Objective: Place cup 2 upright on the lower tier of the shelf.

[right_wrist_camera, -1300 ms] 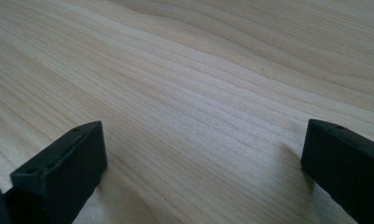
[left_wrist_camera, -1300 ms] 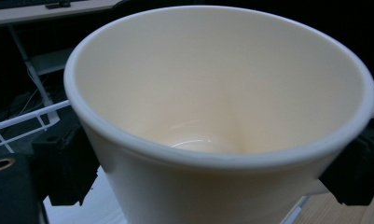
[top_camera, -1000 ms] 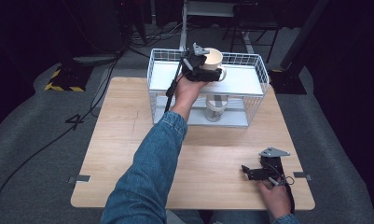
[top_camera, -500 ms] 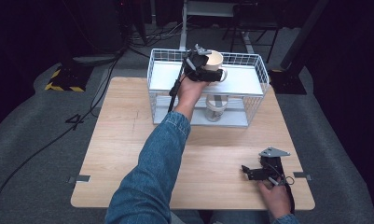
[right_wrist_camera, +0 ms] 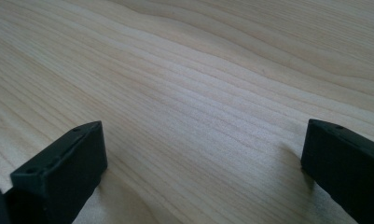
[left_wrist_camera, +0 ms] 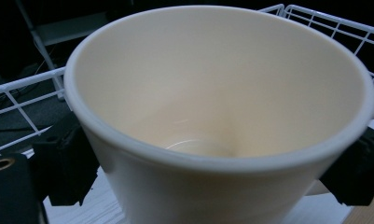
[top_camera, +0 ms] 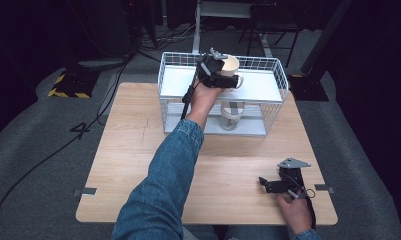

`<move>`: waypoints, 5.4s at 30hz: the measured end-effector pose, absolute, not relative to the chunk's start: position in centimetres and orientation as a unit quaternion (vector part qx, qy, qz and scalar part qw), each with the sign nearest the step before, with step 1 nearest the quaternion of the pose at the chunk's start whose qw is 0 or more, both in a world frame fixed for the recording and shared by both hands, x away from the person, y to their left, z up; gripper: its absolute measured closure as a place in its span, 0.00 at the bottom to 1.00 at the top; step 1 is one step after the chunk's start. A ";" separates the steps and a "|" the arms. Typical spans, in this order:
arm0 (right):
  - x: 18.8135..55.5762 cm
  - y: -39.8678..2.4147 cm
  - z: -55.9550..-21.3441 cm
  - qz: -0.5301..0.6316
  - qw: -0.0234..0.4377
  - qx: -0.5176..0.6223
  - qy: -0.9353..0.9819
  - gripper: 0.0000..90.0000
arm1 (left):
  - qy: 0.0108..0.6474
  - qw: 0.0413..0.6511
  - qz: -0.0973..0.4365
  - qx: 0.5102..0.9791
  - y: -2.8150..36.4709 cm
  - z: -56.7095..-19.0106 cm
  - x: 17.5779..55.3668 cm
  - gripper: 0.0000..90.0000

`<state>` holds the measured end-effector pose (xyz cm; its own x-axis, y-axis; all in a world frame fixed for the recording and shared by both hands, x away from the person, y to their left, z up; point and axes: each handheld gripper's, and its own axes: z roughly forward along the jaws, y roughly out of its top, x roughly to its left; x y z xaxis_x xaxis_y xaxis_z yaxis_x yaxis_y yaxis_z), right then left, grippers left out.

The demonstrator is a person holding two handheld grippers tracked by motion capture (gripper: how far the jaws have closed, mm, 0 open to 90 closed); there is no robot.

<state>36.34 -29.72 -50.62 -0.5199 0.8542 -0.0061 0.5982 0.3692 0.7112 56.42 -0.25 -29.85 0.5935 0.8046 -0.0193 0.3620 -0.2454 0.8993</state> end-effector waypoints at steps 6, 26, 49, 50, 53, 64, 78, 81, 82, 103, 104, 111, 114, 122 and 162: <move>36.3 -29.7 -50.6 0.334 0.191 0.451 0.805 0.00 | 0.389 0.479 0.225 0.754 -0.2 -29.9 56.5 0.09; 36.3 -29.7 -50.6 0.335 0.191 0.451 0.805 0.00 | 0.394 0.478 0.232 0.750 0.5 -29.7 55.8 0.00; 36.9 -30.0 -50.6 0.340 0.179 0.425 0.820 0.00 | 0.361 0.505 0.208 0.755 4.0 -27.2 49.4 0.00; 37.1 -30.1 -50.6 0.341 0.176 0.419 0.823 0.00 | 0.361 0.505 0.208 0.755 4.0 -27.2 49.4 0.00; 37.3 -30.4 -50.6 0.344 0.170 0.404 0.831 0.00 | 0.361 0.514 0.202 0.752 4.7 -27.0 48.0 0.00; 37.5 -30.6 -50.6 0.346 0.166 0.392 0.836 0.00 | 0.353 0.517 0.195 0.755 6.8 -27.2 44.7 0.00; 37.5 -30.6 -50.6 0.346 0.166 0.392 0.836 0.00 | 0.341 0.508 0.219 0.761 10.7 -28.6 40.9 0.00; 37.5 -30.6 -50.6 0.346 0.166 0.392 0.836 0.00 | 0.342 0.513 0.207 0.760 11.8 -29.4 39.9 0.00; 37.5 -30.6 -50.6 0.346 0.166 0.392 0.836 0.00 | 0.342 0.513 0.207 0.760 11.8 -29.4 39.9 0.00; 37.5 -30.6 -50.6 0.346 0.166 0.392 0.836 0.00 | 0.372 0.491 0.214 0.758 17.2 -34.7 36.0 0.00; 37.5 -30.6 -50.6 0.346 0.166 0.392 0.836 0.00 | 0.372 0.491 0.213 0.759 17.5 -35.0 35.9 0.00; 37.5 -30.6 -50.6 0.346 0.166 0.392 0.836 0.00 | 0.382 0.494 0.198 0.756 18.7 -37.2 34.7 0.00; 37.5 -30.6 -50.6 0.346 0.166 0.392 0.836 0.00 | 0.386 0.494 0.187 0.756 19.0 -38.1 34.1 0.00; 37.5 -30.6 -50.6 0.346 0.166 0.392 0.836 0.00 | 0.395 0.487 0.176 0.759 19.2 -40.1 32.3 0.00; 37.5 -30.6 -50.6 0.346 0.167 0.392 0.836 0.00 | 0.465 0.336 0.116 0.811 20.5 -49.0 33.0 0.02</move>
